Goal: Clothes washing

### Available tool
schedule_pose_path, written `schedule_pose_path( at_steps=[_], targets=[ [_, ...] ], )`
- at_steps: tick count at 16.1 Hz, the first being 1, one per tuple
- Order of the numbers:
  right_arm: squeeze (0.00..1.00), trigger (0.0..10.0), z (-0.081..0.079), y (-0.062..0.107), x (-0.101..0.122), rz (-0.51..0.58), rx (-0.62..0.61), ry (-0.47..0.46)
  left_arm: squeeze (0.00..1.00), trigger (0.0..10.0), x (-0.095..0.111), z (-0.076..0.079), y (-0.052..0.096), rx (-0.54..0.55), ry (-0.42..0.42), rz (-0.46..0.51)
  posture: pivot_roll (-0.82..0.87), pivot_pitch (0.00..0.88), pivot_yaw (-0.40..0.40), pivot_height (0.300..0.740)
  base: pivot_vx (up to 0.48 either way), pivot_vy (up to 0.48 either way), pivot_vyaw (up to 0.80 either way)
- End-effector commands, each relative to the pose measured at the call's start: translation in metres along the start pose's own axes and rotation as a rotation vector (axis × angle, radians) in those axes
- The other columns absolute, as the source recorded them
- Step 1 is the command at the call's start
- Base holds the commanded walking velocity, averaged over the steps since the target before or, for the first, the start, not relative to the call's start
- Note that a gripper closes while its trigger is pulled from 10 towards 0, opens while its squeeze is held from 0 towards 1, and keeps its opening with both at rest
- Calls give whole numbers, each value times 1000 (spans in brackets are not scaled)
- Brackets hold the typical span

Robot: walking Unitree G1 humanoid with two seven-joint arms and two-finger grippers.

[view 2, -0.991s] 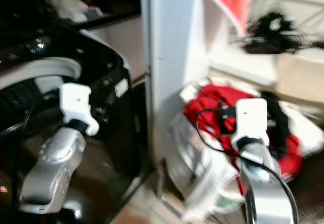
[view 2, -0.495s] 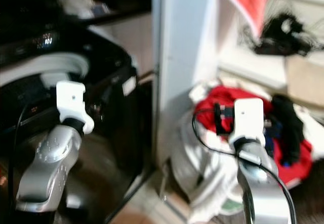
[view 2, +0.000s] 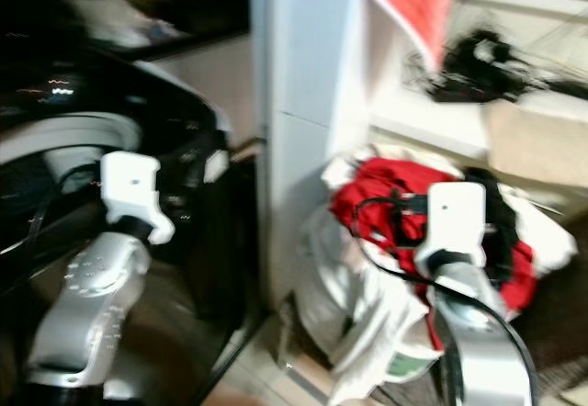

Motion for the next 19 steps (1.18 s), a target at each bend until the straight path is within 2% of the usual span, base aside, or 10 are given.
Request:
schedule_pose_path(
  at_steps=[1, 4, 5, 7, 9, 11, 15, 19],
  targets=[
    [0, 10000, -4, 1, 6, 23, 17, 5, 0, 10000, 3, -5, 1, 11, -16, 8, -102, 0, -22, 740, 409, 0, 0],
    [0, 10000, -4, 1, 6, 25, 32, 14, 0, 10000, 3, -5, 1, 13, -18, 8, -101, 0, -22, 740, 407, 0, 0],
    [0, 10000, -5, 1, 8, 32, 49, 47, 0, 10000, 3, -5, 1, 14, -18, 8, -101, 0, -22, 740, 412, 0, 800],
    [0, 10000, -5, 1, 8, 35, 29, 36, 0, 10000, 3, -5, 2, 13, -16, 9, -100, 0, -22, 740, 409, 0, 625],
    [0, 10000, -2, 1, 6, 21, 3, 15, 0, 10000, 6, -4, 3, 1, 21, 32, -98, 0, -23, 740, 0, 0, 0],
    [0, 10000, -2, 2, 5, 14, 3, 11, 0, 10000, 5, -5, 4, 6, 5, 18, -97, 0, -24, 740, 0, 0, 0],
    [0, 10000, -1, 7, 0, -21, -32, -21, 0, 10000, 3, 0, 7, -64, 15, 0, -93, 0, -23, 740, 0, 0, 0],
    [0, 10000, 0, 10, -2, -39, -45, -80, 0, 10000, 0, -1, 5, -57, 5, -15, -97, 0, -18, 740, 0, 104, -200]
  ],
)
Point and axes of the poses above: a point about 5 cm out from each wrist's last joint towards the gripper, its own y axis pointing back from the gripper into the wrist, its own x axis along the axis of the wrist's last joint, z = x × y, the point moved 1 cm from there along -y, pointing out of the wrist towards the gripper, and after that the axes turned 11 degrees about y, right-handed, at the moved point
